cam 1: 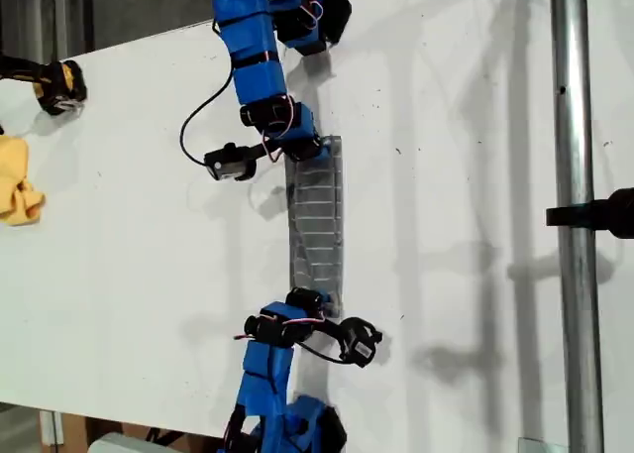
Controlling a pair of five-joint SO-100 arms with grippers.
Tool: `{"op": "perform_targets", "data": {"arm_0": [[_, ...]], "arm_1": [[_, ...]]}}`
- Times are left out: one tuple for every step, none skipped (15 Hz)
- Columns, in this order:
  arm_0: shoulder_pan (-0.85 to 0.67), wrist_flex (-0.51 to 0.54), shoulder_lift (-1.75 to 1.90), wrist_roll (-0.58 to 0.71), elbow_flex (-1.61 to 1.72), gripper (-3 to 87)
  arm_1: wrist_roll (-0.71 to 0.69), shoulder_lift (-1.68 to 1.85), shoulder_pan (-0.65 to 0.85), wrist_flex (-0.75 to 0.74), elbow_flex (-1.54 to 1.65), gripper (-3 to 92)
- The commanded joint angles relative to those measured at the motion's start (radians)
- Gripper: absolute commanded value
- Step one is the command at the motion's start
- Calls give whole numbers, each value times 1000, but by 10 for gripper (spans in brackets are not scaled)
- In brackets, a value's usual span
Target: Grasp corners of a towel and fold twice.
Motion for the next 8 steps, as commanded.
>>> {"op": "perform_targets", "data": {"arm_0": [[3,-25,-12,-26,5,46],[2,-2,-26,-31,-8,109],[3,44,-35,-26,-35,122],[6,106,-40,-54,-60,172],[14,169,-41,-54,-91,220],[15,264,-48,-94,-124,286],[15,324,-35,-74,-141,345],[21,350,15,-63,-132,358]], "arm_1": [[12,-26,-5,-18,-2,-1],[21,-31,-2,-3,-3,-1],[28,-21,0,23,-6,-1],[29,-8,3,43,-6,-1],[29,6,6,49,3,-1],[29,8,8,54,9,-1],[29,6,8,52,15,-1],[29,6,8,49,14,-1]]}}
